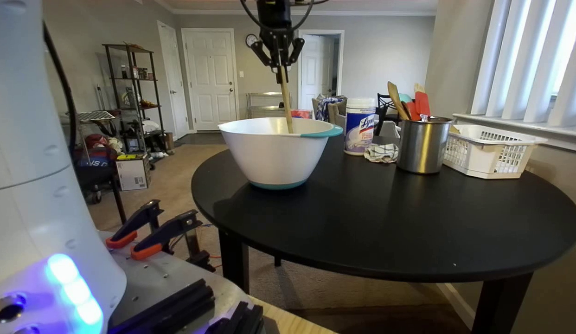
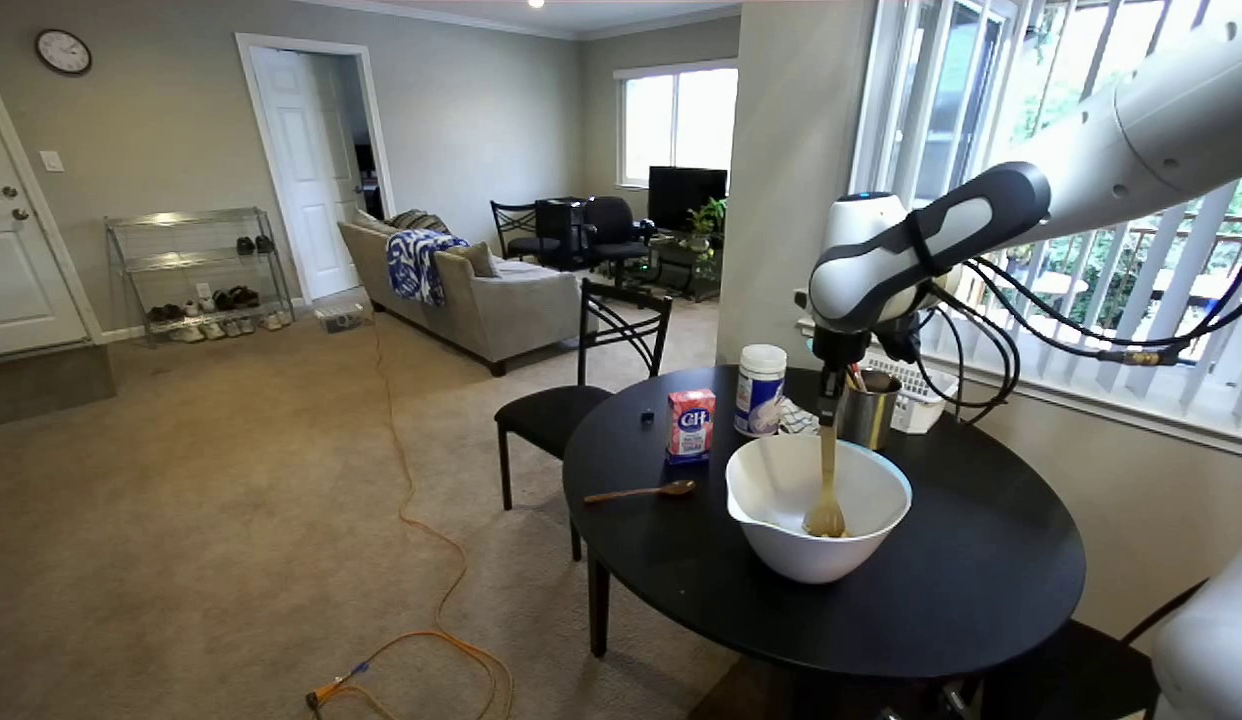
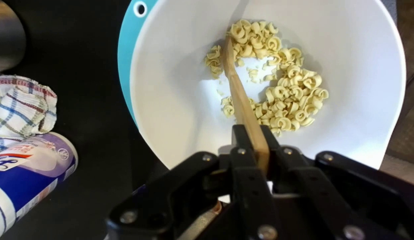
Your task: Stir the white bowl with the wooden spoon
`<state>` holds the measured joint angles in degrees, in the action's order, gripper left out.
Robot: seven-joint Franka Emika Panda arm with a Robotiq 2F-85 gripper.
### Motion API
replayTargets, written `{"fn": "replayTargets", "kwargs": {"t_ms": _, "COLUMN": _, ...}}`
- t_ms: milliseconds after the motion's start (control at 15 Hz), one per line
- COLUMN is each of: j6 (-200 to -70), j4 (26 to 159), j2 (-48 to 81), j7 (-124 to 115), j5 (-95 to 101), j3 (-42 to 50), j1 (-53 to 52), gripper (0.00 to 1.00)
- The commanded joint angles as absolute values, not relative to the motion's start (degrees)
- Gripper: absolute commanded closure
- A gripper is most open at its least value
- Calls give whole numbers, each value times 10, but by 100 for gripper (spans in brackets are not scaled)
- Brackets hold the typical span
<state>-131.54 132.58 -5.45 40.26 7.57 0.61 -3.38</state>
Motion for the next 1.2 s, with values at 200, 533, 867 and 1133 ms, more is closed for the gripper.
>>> {"fn": "replayTargets", "kwargs": {"t_ms": 200, "j6": -1238, "j4": 1338, "j2": -87, "j7": 491, "j5": 35, "j3": 9, "j1": -36, "gripper": 96}}
{"fn": "replayTargets", "kwargs": {"t_ms": 533, "j6": -1217, "j4": 1329, "j2": -78, "j7": 582, "j5": -70, "j3": 8, "j1": -46, "gripper": 96}}
{"fn": "replayTargets", "kwargs": {"t_ms": 867, "j6": -1242, "j4": 1314, "j2": -61, "j7": 611, "j5": -89, "j3": 3, "j1": -50, "gripper": 96}}
{"fn": "replayTargets", "kwargs": {"t_ms": 1133, "j6": -1324, "j4": 1316, "j2": -56, "j7": 590, "j5": -76, "j3": 1, "j1": -46, "gripper": 96}}
